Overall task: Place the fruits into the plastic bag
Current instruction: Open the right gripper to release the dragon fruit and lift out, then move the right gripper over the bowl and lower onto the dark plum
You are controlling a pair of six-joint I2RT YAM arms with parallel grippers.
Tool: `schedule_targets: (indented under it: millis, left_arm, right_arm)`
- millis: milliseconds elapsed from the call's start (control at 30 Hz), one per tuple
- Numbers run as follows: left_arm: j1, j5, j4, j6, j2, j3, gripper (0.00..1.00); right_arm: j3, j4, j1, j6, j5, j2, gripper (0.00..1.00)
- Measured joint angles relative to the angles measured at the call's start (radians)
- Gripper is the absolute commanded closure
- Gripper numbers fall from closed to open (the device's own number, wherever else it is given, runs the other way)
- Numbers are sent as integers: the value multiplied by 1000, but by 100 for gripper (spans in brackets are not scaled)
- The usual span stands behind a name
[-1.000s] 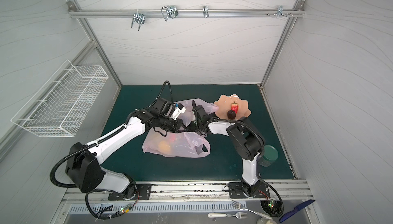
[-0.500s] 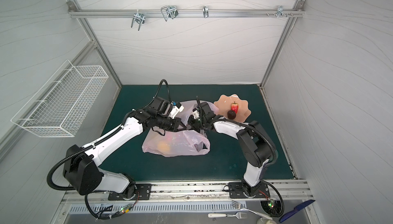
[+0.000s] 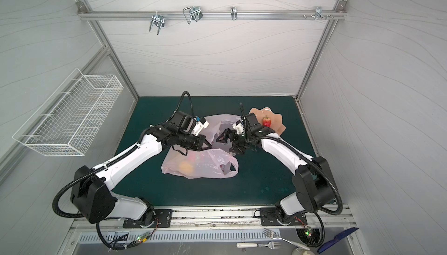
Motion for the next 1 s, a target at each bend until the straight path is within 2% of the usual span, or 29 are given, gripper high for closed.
schedule_targets:
  millis: [300, 533, 733, 1000]
  left_arm:
    - [3, 1, 1, 0, 0, -2, 100]
    - [3, 3, 10, 0, -1, -13, 100]
    - [3, 4, 18, -1, -2, -14, 100]
    - [3, 3, 14, 0, -2, -14, 100]
  right_arm:
    - [21, -211, -79, -120, 87, -89, 1]
    - [167, -399, -221, -302, 310, -97, 1]
    - [232, -432, -312, -428, 475, 49, 2]
    - [332, -422, -320, -509, 613, 299, 7]
